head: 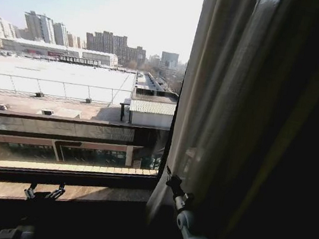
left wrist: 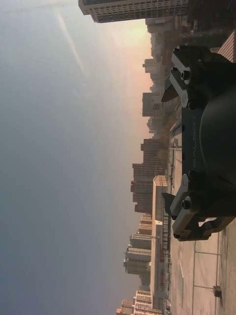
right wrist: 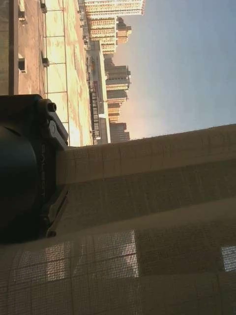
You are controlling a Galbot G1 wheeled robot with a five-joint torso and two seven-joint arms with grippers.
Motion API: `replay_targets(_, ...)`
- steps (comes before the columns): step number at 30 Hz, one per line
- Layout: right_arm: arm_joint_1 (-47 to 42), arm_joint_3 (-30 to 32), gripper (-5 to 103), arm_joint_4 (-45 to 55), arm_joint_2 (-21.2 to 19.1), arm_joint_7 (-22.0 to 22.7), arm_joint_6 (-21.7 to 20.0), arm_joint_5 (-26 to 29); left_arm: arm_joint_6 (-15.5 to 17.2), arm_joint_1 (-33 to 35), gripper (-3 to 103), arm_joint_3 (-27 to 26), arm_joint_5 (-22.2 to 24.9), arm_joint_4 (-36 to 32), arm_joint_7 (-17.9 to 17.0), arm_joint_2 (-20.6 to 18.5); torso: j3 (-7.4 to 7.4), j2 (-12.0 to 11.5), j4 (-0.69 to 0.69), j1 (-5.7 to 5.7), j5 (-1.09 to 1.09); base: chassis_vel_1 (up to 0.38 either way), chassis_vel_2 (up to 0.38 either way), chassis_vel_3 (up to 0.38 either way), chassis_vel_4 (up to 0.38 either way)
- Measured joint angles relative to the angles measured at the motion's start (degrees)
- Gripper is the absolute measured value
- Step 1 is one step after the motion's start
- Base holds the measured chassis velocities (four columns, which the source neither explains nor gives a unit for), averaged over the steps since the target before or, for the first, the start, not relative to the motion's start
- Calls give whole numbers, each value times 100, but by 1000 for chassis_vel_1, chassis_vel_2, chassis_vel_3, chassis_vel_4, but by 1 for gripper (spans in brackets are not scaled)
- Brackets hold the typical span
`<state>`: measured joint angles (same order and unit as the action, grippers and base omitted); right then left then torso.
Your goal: Open the curtains by pulling them apart, changing their state from closed to fully open.
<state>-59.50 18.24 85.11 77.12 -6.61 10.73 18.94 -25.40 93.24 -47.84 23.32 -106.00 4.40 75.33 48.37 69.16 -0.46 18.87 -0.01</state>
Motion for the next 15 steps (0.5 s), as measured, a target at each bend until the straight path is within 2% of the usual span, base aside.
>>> replay_targets(12,-1,19,0,-61,4,25,127,3,0,0,100,1,0,0,1,0,0,0,0,1,0,-323,-327,329,325)
replay_targets(15,-32,22,0,-36,-25,40,184,-156,0,0,100,1,0,0,2,1,0,0,-1,1,1,-316,-317,309,336)
